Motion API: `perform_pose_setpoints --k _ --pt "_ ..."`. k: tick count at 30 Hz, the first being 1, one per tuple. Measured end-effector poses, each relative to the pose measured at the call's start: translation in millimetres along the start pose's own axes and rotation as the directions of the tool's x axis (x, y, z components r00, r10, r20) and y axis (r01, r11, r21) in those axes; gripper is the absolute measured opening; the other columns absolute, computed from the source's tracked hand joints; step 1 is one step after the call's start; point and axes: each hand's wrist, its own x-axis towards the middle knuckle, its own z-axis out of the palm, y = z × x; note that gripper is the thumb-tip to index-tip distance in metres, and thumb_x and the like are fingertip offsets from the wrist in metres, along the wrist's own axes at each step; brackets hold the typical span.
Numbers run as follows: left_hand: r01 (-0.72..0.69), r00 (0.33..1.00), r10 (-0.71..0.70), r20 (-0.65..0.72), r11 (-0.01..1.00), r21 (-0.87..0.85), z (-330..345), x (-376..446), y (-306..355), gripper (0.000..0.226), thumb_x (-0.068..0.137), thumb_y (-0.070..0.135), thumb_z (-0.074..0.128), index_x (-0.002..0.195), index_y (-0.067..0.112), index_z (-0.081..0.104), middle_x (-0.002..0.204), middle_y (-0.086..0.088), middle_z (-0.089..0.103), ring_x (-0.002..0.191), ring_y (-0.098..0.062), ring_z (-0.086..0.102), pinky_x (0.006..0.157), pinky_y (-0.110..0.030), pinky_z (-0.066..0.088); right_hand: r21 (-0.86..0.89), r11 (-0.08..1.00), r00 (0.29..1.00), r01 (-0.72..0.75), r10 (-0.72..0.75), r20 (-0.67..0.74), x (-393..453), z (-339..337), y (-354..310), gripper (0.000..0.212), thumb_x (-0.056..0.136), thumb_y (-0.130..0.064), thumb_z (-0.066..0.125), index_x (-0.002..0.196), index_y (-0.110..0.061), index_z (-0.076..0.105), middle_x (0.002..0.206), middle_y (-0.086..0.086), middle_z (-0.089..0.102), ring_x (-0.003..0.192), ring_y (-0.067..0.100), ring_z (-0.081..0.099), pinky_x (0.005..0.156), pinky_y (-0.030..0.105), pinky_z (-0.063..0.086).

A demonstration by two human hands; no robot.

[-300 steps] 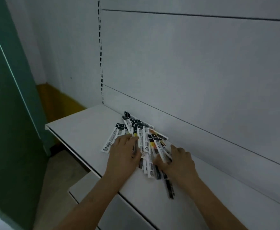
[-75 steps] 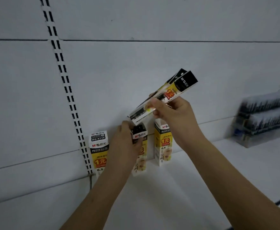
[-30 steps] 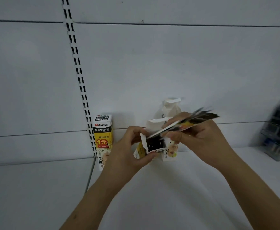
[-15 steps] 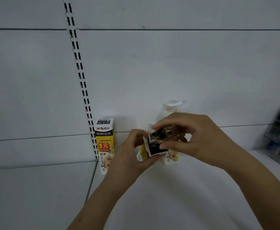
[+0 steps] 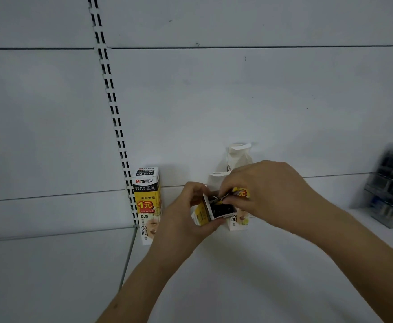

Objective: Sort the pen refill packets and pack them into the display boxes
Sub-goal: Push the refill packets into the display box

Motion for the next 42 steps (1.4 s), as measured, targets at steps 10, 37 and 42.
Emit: perform_pose_setpoints --k 10,37,42 --pt "-0.024 1.0 0.024 -0.02 1.0 0.019 2.1 -0.3 1.2 0.055 0.067 0.033 0.089 0.102 0.044 0.049 0.107 0.027 0.064 0.104 0.006 0.062 0.085 -0.021 0.053 -0.081 0.995 0.991 -0.065 0.074 0.109 10.9 12.0 -7.1 0.022 0.094 -0.038 0.052 0.112 -0.039 0.065 0.101 -0.011 0.068 0.095 0.01 0.061 0.069 0.027 0.046" --pt "0.246 0.961 -0.246 0.125 0.969 0.015 26.7 2.4 -66.8 0.033 0.094 0.025 0.064 0.118 0.043 0.052 0.108 0.022 0.066 0.098 0.015 0.06 0.076 -0.004 0.047 0.772 0.543 0.927 -0.331 0.341 0.157 3.5 112.6 -7.7 0.025 0.094 -0.024 0.062 0.118 -0.025 0.064 0.092 -0.027 0.067 0.092 -0.018 0.06 0.075 0.001 0.043" --pt "0.289 0.911 -0.333 0.243 0.936 0.201 32.1 -10.2 -81.7 0.043 0.089 0.041 0.064 0.127 0.035 0.046 0.12 0.008 0.058 0.106 -0.004 0.059 0.095 -0.028 0.051 0.747 0.589 0.893 -0.307 0.449 0.013 -3.1 116.3 -16.4 0.024 0.094 -0.028 0.061 0.118 -0.03 0.061 0.108 -0.02 0.067 0.106 -0.002 0.061 0.092 0.02 0.052"
